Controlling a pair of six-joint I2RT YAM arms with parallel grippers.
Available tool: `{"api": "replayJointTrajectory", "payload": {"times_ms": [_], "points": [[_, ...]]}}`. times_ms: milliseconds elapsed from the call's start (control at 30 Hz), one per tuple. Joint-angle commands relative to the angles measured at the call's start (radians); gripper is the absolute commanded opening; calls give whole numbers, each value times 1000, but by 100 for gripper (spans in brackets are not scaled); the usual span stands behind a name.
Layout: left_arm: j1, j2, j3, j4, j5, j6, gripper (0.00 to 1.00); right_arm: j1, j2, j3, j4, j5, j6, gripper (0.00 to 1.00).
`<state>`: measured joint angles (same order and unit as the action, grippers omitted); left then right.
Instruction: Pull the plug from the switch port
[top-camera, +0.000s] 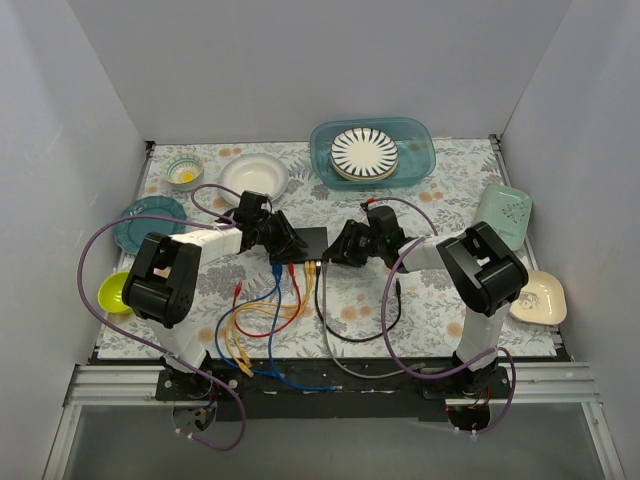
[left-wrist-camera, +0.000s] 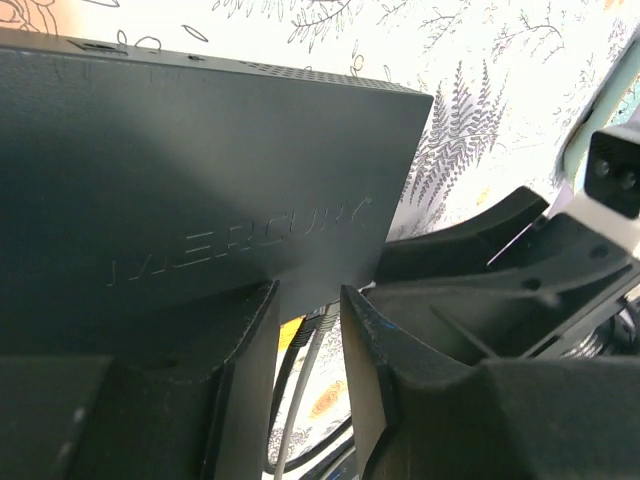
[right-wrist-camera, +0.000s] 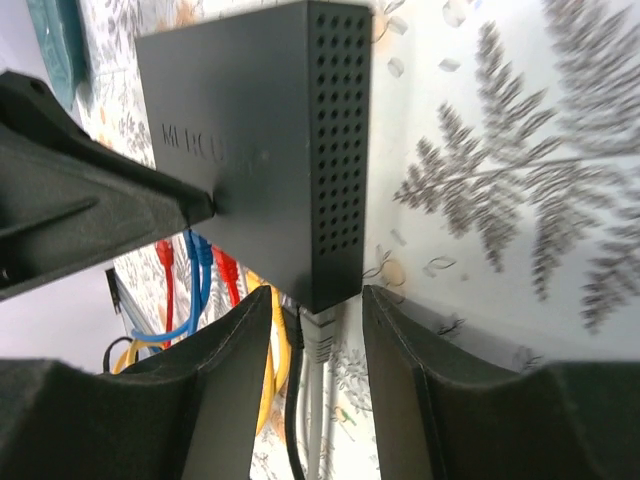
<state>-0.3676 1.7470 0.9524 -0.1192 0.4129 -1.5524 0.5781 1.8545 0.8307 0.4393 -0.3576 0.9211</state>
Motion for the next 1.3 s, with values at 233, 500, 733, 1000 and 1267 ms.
{"api": "replayJointTrajectory", "payload": {"times_ms": [233,500,733,1000,1267], "points": [[21,8,89,-45,-43,6,37,-11,11,-38,6,3,-13,46],[27,100,157,-30,-11,-18,38,22,-15,-51,-13,0,4,46],[27,124,100,-25,-5,-11,38,37,2,-39,-37,14,-2,46],[27,123,78,-20,9,-2,37,35,41,-28,5,22,44,42],[27,112,66,-16,13,2,37,32,63,-56,94,17,149,37]]}}
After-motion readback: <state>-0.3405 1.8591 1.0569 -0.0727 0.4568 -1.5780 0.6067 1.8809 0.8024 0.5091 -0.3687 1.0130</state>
